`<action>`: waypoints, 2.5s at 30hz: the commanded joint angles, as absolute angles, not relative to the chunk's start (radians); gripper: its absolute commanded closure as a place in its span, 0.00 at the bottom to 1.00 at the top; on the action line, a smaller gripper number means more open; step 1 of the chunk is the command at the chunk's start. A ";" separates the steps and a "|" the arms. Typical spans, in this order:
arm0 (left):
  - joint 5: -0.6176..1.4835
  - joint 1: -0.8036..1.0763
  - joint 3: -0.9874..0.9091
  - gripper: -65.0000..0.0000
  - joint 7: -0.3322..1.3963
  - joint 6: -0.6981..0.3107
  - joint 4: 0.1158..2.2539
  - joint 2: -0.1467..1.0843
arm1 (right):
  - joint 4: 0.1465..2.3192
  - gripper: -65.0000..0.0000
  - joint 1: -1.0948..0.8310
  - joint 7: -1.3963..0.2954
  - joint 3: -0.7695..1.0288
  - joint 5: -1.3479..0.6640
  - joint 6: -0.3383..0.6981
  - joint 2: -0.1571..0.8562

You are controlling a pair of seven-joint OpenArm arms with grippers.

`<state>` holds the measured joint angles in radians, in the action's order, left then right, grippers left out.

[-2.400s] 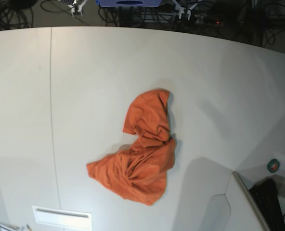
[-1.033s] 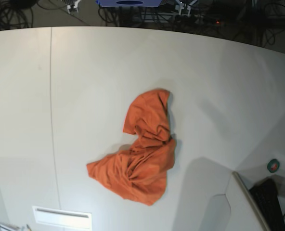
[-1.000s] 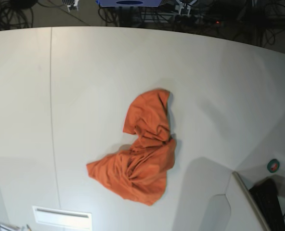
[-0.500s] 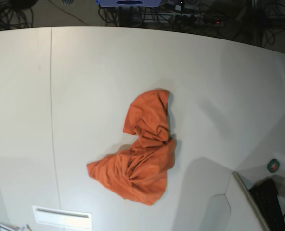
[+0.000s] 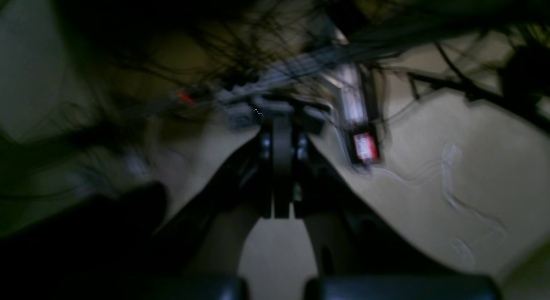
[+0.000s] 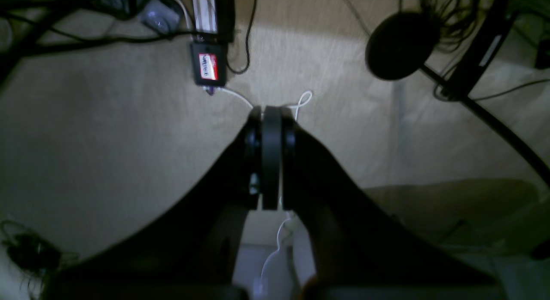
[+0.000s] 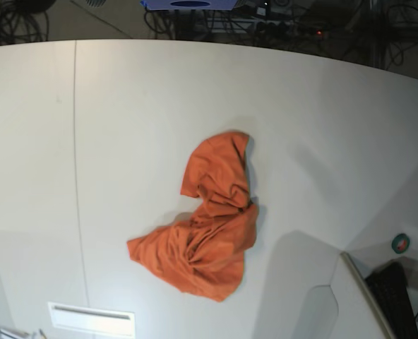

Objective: Layout the t-shirt on the table in an organized manner, then fold the t-shirt properly

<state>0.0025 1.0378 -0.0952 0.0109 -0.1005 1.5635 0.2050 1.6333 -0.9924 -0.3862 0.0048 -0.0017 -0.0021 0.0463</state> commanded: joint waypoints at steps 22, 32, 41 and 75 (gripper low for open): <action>0.601 0.665 -0.619 0.76 0.384 -0.101 1.751 0.151 | 1.992 0.42 -0.205 -0.872 -0.453 -0.002 -0.001 -0.016; 0.598 0.656 -0.682 0.75 0.386 -0.101 1.801 0.131 | 1.577 0.36 0.122 -0.711 -0.522 -0.030 -0.001 -0.122; 0.591 0.645 -0.627 0.76 0.386 -0.096 1.802 0.131 | 1.449 0.36 0.147 -0.699 -0.536 -0.039 -0.004 -0.082; -0.022 -0.486 0.357 0.44 0.550 -0.134 0.984 0.076 | 1.604 0.36 -0.084 -0.700 -0.252 -0.039 -0.002 0.116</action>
